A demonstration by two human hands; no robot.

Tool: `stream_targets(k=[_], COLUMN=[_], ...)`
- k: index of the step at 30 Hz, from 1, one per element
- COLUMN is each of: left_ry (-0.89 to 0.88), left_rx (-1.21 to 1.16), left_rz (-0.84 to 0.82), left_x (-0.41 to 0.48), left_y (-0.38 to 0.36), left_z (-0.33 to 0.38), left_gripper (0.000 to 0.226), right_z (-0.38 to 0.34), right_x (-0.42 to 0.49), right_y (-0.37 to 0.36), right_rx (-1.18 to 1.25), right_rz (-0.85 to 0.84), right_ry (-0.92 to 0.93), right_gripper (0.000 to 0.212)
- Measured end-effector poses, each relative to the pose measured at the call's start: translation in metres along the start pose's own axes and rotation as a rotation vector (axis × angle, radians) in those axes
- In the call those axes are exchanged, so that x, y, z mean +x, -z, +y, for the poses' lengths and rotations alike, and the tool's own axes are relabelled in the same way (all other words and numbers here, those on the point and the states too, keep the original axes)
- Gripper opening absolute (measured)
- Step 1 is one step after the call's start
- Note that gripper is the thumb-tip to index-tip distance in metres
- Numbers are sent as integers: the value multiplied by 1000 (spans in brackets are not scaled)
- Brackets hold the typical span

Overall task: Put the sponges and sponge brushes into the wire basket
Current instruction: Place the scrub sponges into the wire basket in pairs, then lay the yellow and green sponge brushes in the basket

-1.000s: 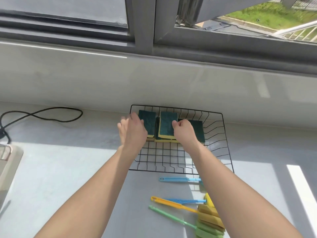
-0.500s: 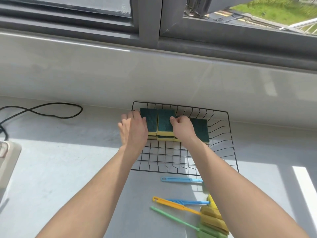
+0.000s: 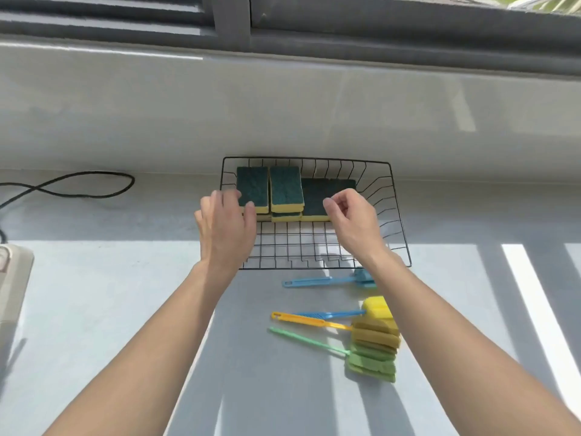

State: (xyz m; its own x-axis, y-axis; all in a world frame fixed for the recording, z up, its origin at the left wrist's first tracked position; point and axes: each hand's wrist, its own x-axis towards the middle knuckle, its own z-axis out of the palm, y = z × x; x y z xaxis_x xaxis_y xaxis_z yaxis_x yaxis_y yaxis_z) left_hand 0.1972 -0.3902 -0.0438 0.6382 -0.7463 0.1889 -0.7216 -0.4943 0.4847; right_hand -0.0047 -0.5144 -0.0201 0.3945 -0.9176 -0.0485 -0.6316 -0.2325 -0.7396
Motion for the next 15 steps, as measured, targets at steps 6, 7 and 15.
stream_targets(k=[6,7,15], left_ry=[-187,-217,-449], left_rx=[-51,-74,-154], left_rz=[-80,-108,-437], left_x=[-87,-103,-198], left_y=[14,13,-3], left_z=[22,27,78], left_gripper=[22,22,22], right_z=[43,50,91], right_x=[-89,-103,-175], right_y=[59,66,97], right_rx=[-75,-87,-261], right_rz=[39,35,-126], right_ry=[54,47,64], right_gripper=[17,16,25])
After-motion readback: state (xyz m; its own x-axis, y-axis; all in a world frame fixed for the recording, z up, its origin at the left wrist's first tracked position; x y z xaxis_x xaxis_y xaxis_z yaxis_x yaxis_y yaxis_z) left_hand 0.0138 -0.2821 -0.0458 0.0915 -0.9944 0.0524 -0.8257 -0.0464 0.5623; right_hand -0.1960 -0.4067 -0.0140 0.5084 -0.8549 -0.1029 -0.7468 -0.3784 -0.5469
